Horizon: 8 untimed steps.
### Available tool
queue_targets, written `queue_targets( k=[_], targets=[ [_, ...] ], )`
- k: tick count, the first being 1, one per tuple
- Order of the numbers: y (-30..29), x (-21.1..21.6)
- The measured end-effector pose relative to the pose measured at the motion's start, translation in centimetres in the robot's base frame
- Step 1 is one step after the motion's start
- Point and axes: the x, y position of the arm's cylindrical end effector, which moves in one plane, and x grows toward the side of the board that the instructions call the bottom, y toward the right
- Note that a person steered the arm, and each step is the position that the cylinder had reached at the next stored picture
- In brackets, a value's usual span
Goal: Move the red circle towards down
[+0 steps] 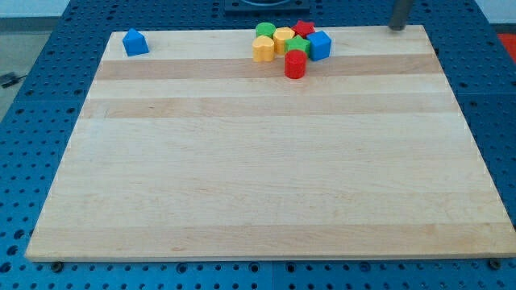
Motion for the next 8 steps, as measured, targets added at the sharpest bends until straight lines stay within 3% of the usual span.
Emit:
queue_targets(
  k=[1,5,6,7,8],
  targets=[
    [-7.9,0.0],
    [-13.6,0.2],
    [-15.3,3.6],
    [-15.3,11.1],
    [-15.3,12.0]
  ],
)
